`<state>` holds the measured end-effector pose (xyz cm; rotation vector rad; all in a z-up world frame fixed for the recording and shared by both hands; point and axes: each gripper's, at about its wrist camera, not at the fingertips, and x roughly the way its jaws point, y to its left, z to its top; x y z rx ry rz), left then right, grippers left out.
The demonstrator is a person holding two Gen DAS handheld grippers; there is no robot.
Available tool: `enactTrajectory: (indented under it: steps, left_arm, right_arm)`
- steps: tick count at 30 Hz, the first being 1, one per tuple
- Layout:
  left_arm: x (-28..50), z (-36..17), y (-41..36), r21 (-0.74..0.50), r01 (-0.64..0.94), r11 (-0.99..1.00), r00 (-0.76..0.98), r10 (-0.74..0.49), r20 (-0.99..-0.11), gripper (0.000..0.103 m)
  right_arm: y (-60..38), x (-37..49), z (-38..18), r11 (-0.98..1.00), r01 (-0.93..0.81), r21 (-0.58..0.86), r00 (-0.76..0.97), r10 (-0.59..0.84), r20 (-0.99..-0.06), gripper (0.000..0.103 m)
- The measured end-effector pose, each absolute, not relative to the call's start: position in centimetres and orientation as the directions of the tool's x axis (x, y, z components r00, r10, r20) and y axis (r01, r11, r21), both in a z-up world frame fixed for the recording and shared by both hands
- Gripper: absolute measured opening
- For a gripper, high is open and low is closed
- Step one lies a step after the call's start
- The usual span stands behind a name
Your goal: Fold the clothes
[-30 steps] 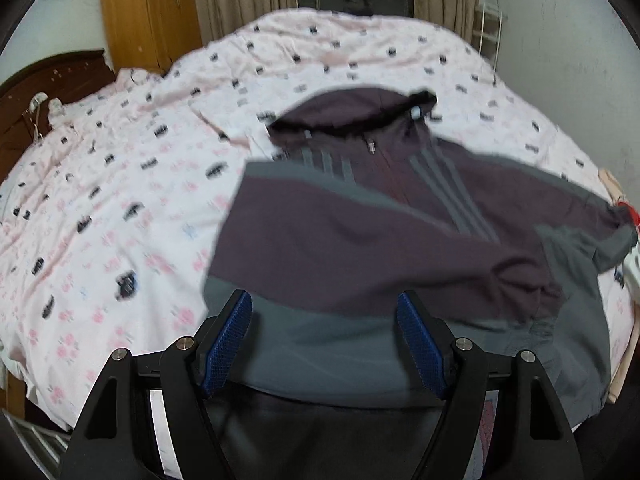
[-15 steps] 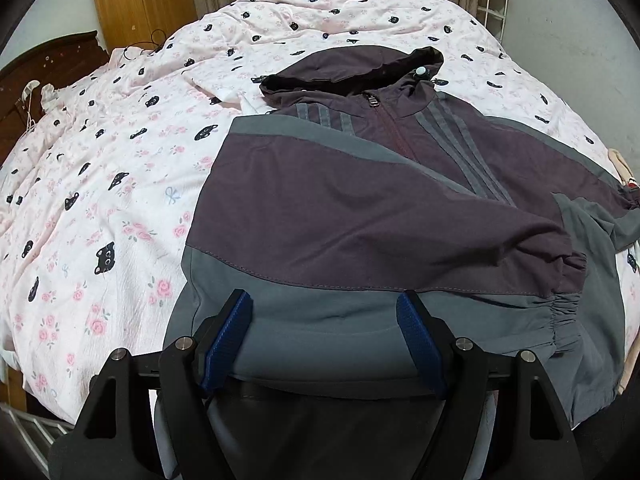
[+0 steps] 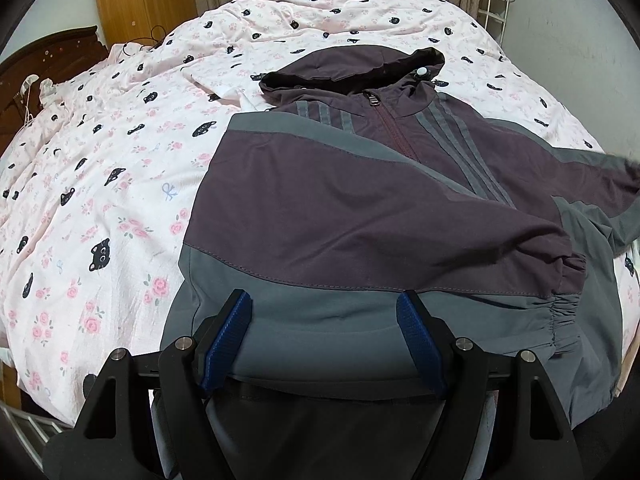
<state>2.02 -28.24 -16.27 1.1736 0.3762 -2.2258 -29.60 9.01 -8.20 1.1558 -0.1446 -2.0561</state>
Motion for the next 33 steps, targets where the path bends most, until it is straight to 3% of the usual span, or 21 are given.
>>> enactTrajectory:
  steps: [6,19,27,33]
  left_arm:
    - [2.4,-15.8,-28.4,-0.01,0.626,-0.78,-0.463,-0.362,-0.809,0.071]
    - [7.3,-10.3,-30.5,-0.125,0.682,-0.72,-0.589,-0.441,-0.677,0.071]
    - [10.5,-10.3,-32.3,-0.115,0.733,-0.67,-0.552,-0.489,-0.676,0.071]
    - [12.1,-11.1,-33.0,-0.116,0.752,-0.649,-0.532,-0.494,-0.688,0.071]
  right_arm:
    - [6.4,-27.7,-3.5,-0.625,0.648,0.435,-0.278,-0.726,-0.629,0.009]
    - [-6.2,-19.9,2.0,-0.38,0.83,0.408,-0.082,-0.807,-0.585,0.009]
    - [-14.9,-12.8,-0.3,-0.218,0.883,0.415,0.102,-0.774,-0.624,0.009]
    - [-18.7,-8.1,-4.6,-0.151,0.908,0.391,0.191,-0.682,-0.706,0.009]
